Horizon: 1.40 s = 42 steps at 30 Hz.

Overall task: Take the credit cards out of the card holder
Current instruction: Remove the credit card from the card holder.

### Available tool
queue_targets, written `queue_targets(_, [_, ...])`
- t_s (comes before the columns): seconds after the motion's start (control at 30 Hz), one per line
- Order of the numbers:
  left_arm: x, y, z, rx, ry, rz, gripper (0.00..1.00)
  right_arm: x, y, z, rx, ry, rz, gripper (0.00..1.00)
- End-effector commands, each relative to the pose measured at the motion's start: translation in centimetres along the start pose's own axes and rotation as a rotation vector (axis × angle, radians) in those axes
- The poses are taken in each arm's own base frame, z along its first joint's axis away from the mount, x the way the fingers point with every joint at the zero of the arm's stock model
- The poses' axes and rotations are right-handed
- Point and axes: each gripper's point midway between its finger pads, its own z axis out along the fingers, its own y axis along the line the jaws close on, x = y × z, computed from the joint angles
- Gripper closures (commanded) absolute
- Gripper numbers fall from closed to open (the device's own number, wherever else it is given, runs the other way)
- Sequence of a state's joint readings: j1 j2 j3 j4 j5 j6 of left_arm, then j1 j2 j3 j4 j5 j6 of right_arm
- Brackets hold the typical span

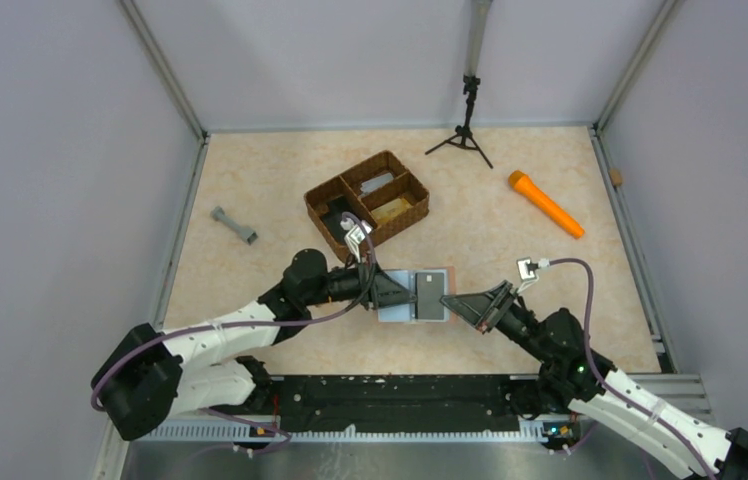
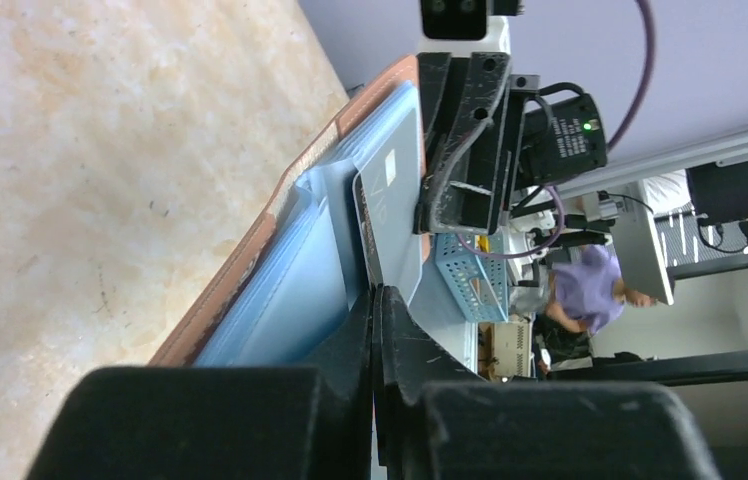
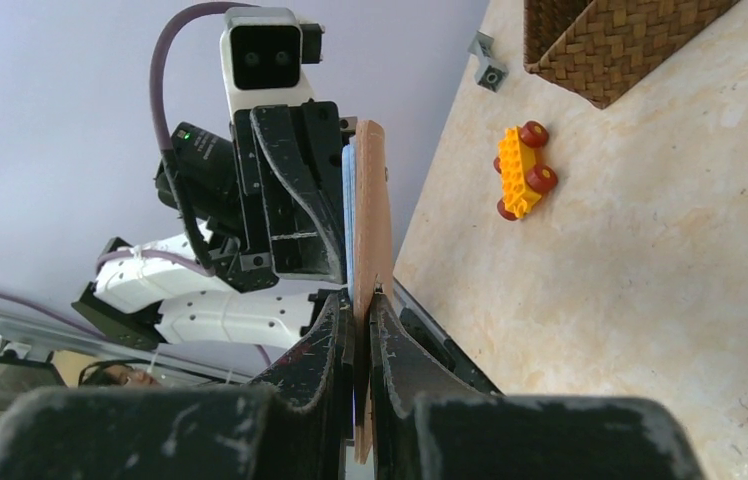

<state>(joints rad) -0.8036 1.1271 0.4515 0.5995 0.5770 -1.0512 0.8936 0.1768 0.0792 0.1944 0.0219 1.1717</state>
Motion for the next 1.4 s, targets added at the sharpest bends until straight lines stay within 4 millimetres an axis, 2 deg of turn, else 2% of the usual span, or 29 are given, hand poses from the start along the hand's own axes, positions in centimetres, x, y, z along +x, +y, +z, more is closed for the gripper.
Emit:
queue_targets(0.0, [-1.3,-4.2,-0.7,0.154,-0.040,0.073,1.00,-0.9,2.9,-0.2,-0.106,-0.029,0.019,1.00])
queue_targets(0.27, [-1.1,-4.2,-0.5,0.148,-0.010,0.069,1.00,-0.5,3.4,0.0,-0.144,-0.004,0.027,1.00])
queue_targets(0.4, [-0.9,-4.8,-0.1,0.190,0.026,0.056,0.86,0.3,3.8,0.5,-0.167,0.038,0.026,1.00])
queue_targets(0.5, [-0.9,-5.4,0.0,0.227,0.033,0.052,0.81,0.5,4.1,0.7,-0.178,0.052,0.026,1.00])
queue_targets(0.53, [-0.9,-5.5,0.0,0.233,0.034,0.054,0.82,0.4,4.1,0.7,-0.177,0.051,0.026,1.00])
queue_targets(0.6, [-0.9,-5.6,-0.1,0.234,0.029,0.060,0.89,0.4,4.1,0.7,-0.172,0.048,0.020,1.00])
queue_targets(0.73, [-1.1,-4.7,-0.4,0.183,0.001,0.070,1.00,-0.1,4.0,0.5,-0.159,0.023,0.016,1.00])
queue_targets(1.03, [-1.6,-2.9,-1.9,0.078,-0.047,0.089,1.00,-1.6,3.7,-0.6,-0.116,-0.051,-0.014,1.00])
queue_targets(1.23, [-1.8,-2.0,-2.5,0.039,-0.054,0.086,1.00,-1.9,2.9,-0.7,-0.068,-0.063,-0.034,1.00])
queue_targets(1.3, [-2.4,-1.2,-3.2,-0.008,-0.072,0.091,1.00,-2.4,2.0,-1.0,-0.011,-0.085,-0.053,1.00])
queue_targets(1.37, [-3.5,0.8,-4.0,-0.119,-0.113,0.093,1.00,-3.0,0.9,-1.4,0.057,-0.112,-0.080,1.00])
